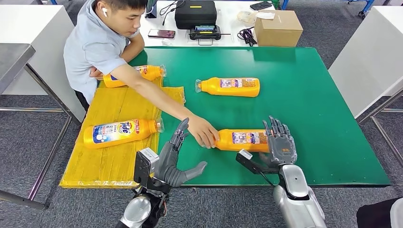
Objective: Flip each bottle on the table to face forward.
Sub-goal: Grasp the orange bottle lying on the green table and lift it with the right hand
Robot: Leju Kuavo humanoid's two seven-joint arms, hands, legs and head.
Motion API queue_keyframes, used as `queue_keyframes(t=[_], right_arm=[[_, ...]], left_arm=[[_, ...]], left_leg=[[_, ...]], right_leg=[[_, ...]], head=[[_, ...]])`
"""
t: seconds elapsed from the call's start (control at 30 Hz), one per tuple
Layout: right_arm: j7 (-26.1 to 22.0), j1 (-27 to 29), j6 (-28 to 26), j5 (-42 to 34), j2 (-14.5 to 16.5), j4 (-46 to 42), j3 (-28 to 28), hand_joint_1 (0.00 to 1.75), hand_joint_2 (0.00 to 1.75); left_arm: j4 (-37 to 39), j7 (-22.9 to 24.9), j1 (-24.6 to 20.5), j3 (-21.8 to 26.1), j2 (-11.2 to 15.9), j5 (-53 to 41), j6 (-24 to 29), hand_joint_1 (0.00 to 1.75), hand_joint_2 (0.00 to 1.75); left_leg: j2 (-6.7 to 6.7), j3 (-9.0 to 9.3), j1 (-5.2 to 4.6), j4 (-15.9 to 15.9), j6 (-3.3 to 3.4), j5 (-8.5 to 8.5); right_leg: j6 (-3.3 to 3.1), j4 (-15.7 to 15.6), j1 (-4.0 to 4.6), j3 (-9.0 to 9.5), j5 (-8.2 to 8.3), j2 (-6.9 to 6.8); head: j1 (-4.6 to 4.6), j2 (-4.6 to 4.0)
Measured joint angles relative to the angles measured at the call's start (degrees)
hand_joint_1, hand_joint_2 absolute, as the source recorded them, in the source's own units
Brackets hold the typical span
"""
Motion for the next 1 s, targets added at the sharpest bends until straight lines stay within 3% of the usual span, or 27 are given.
queue_keyframes(t=[1.0], right_arm=[[0.0,-0.1,0.0,0.0,-0.1,0.8,0.1,0.0,1.75]], left_arm=[[0.0,0.0,0.0,0.0,0.0,0.0,0.0,0.0,1.75]], left_leg=[[0.0,0.0,0.0,0.0,0.0,0.0]], right_leg=[[0.0,0.0,0.0,0.0,0.0,0.0]], head=[[-0.01,0.0]])
